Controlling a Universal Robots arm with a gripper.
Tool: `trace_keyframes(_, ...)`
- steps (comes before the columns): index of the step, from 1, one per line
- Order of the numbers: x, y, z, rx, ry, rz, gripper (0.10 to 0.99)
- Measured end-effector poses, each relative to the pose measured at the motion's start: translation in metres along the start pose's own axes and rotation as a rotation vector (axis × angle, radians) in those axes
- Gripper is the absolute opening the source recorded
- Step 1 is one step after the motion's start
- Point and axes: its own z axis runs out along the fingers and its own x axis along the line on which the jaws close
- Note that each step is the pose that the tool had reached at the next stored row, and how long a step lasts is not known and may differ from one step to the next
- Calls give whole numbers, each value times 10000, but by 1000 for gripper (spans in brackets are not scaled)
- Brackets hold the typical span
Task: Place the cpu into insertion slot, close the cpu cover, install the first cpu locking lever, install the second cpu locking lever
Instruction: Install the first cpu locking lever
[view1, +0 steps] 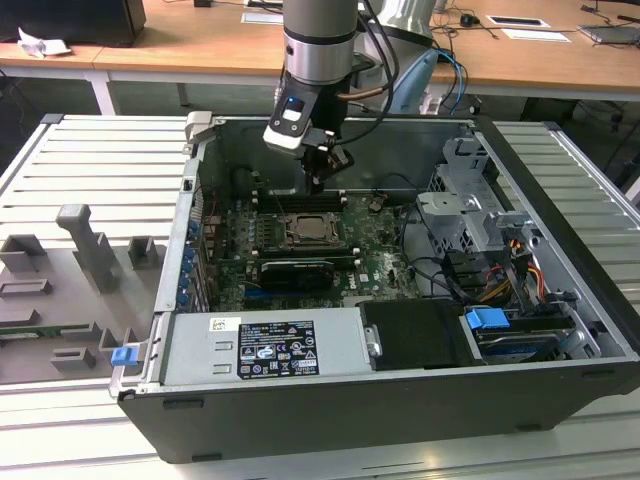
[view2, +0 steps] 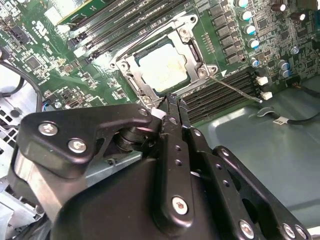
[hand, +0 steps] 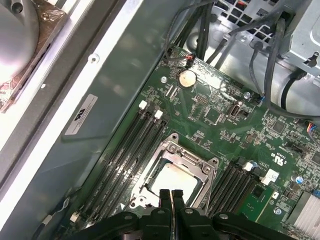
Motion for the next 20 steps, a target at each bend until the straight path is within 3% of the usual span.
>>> trace_keyframes(20,3,-7,0,31,112,-2103,149)
